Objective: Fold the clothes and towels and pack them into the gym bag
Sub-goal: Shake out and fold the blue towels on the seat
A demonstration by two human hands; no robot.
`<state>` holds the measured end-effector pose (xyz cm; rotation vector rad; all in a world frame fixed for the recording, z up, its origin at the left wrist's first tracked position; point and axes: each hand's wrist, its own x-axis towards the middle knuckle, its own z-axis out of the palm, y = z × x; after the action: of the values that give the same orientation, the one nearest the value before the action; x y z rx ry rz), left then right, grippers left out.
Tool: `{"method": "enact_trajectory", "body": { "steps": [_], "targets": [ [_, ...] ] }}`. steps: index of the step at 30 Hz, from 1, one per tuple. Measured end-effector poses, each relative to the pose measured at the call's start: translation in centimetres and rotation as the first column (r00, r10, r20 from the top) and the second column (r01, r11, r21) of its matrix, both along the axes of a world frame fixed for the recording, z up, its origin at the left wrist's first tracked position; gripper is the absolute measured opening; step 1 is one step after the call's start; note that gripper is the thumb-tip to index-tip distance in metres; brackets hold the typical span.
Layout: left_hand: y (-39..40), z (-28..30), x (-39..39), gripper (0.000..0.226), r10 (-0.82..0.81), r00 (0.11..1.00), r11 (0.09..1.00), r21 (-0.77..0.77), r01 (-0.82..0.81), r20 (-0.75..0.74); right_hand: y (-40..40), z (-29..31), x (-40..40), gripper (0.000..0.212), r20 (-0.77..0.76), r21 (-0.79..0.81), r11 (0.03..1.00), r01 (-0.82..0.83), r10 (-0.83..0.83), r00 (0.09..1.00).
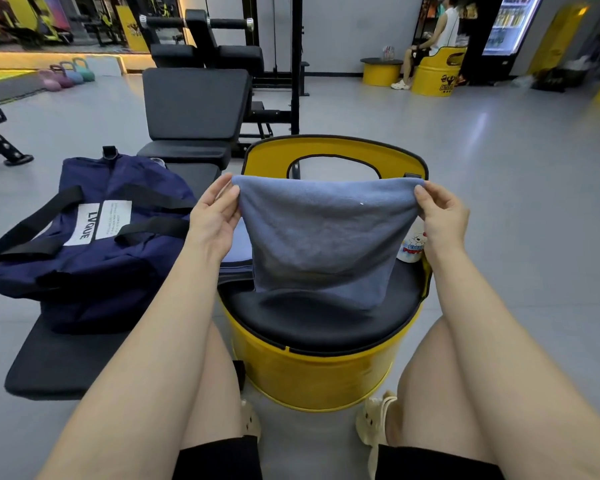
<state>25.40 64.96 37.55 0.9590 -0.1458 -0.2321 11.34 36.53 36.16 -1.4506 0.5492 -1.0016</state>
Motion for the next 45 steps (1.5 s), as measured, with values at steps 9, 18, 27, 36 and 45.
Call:
{"method": "enact_trajectory", "body": {
  "steps": [9, 18, 27, 36, 45],
  "targets": [
    [0.2, -0.4, 0.5, 0.019, 0.204, 0.955, 0.966, 0.112, -0.232, 0.215, 0.3, 0.2, -0.1, 0.012, 0.064, 0.014, 1.000, -0.011, 0.010, 0.998],
    [0.4, -0.4, 0.2, 0.021, 0.218, 0.933, 0.951, 0.153, -0.269, 0.285, 0.9, 0.8, -1.0, 0.009, 0.095, 0.062, 0.985, -0.159, 0.153, 0.984],
    [1.0, -0.3, -0.7, 0.026, 0.080, 0.947, 0.974, 0.177, -0.140, 0.312, 0.5, 1.0, -2.3, 0.022, 0.054, 0.043, 0.970, -0.240, 0.237, 0.970],
    [0.3, -2.9, 0.1, 0.057, -0.105, 0.968, 0.911, 0.413, 0.001, 0.229, -0.1, -1.7, -1.5, 0.035, -0.124, 0.095, 0.952, -0.292, 0.302, 0.945],
    [-3.1, -8.0, 3.9, 0.072, -0.225, 0.966, 0.778, 0.621, 0.098, 0.130, -2.8, -7.0, 3.2, 0.062, -0.437, 0.115, 0.930, -0.349, 0.363, 0.823]
  ]
}}
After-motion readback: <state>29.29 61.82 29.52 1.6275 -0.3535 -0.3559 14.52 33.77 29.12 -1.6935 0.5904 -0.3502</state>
